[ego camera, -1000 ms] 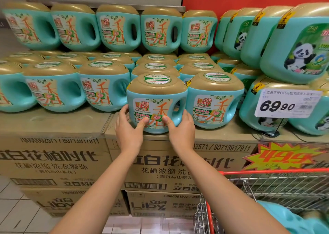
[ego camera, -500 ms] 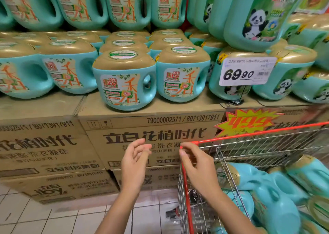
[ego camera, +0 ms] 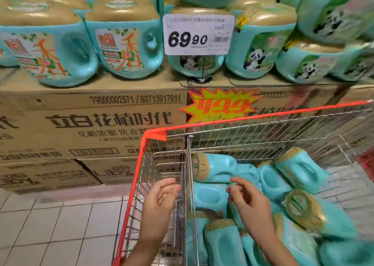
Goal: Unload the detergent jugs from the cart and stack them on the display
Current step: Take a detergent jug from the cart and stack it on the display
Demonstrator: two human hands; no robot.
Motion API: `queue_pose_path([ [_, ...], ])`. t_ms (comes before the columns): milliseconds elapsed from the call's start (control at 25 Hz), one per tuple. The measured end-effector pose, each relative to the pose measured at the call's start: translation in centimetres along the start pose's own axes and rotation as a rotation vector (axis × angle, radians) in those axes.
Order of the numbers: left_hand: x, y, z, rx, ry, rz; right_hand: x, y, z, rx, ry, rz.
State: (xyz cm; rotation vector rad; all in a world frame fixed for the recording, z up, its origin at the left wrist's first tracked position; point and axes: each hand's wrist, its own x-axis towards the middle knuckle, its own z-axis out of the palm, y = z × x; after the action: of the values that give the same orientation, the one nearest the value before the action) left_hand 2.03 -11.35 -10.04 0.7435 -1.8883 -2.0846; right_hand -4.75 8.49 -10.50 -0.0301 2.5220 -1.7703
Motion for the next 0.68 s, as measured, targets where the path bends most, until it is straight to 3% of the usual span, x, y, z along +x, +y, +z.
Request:
queue_pose_path([
  [320, -1.7, -2.8, 9.4, 0.022, 0.048, -0.066, 2.9, 4.9, -8.4, -0.059, -0.12, 0.056],
  [480, 0.5, -3.8, 11.1, 0.054, 0.068, -0.168, 5.7, 6.3, -7.7, -0.17, -0.141, 0.063],
  [680, 4.7, -6.1, 12.6, 0.078, 0.098, -0.344, 10.9, 8.9, -4.0, -0.354, -0.26, -0.059],
])
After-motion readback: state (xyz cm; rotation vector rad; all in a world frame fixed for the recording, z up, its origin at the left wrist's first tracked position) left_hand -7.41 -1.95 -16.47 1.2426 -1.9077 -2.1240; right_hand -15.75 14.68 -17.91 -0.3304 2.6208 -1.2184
